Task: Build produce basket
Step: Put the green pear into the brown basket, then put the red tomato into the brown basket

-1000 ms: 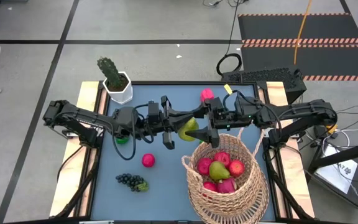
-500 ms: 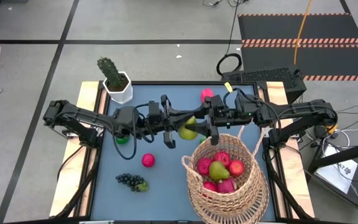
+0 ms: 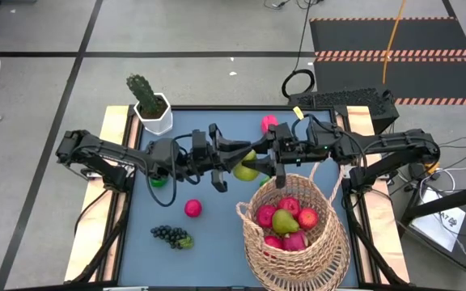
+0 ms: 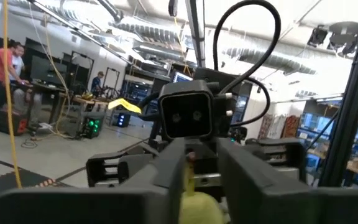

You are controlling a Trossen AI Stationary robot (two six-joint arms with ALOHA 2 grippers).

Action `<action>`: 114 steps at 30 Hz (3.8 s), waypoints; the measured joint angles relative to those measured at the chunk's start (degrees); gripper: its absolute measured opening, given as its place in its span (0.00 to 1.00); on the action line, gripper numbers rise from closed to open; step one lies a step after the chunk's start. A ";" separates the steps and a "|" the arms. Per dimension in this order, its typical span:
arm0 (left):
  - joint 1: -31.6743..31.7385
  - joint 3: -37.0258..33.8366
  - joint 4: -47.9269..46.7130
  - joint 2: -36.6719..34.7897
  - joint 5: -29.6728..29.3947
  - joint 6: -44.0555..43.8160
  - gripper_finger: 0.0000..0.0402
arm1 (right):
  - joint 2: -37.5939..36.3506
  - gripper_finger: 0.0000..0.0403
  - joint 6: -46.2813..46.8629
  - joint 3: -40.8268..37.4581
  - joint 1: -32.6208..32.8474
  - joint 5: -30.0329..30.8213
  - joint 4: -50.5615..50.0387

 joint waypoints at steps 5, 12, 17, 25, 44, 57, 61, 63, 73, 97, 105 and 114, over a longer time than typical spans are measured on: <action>0.00 0.00 -0.62 -0.07 -0.20 -3.34 0.51 | -2.20 0.51 0.42 -0.02 0.00 0.00 -4.88; 0.04 0.00 -2.26 -0.22 -1.01 -5.68 0.74 | -6.40 0.51 0.42 -0.02 1.24 -0.69 -14.27; 0.04 0.00 -4.88 -0.24 -1.91 -6.79 0.76 | -8.85 0.51 1.44 -0.02 2.77 -1.62 -23.85; 0.04 0.00 -11.67 -0.24 -1.88 -13.65 0.65 | -10.01 0.51 6.19 -0.04 5.24 -1.62 -40.82; -0.09 0.00 -17.06 -0.24 3.14 -19.84 0.40 | -9.98 0.52 27.69 -18.76 11.65 -14.66 -35.28; -0.33 0.00 -17.00 -0.24 3.23 -21.06 0.37 | -9.99 0.52 30.29 -22.27 14.30 -22.60 -36.36; -0.39 0.00 -16.98 -0.24 3.27 -21.06 0.37 | -9.99 0.52 28.78 -22.27 15.21 -22.58 -37.10; -0.37 0.00 -16.96 -0.24 3.25 -21.06 0.37 | -9.99 0.52 28.48 -22.27 15.51 -22.58 -37.13; -1.04 0.00 -16.59 -0.24 3.25 -21.04 0.37 | -9.99 0.64 28.00 -22.27 17.08 -24.02 -38.38; -3.90 0.00 -29.39 -0.24 4.24 -24.53 0.37 | -10.19 0.78 38.31 -22.21 17.00 -22.54 -9.63; -5.34 -0.05 -37.78 -1.36 4.30 -30.87 0.37 | -10.29 0.78 39.47 -22.21 15.97 -17.58 0.04; -8.03 -0.02 -59.02 -7.15 2.66 -34.95 0.37 | -14.43 0.78 39.27 -22.18 13.53 -12.34 2.17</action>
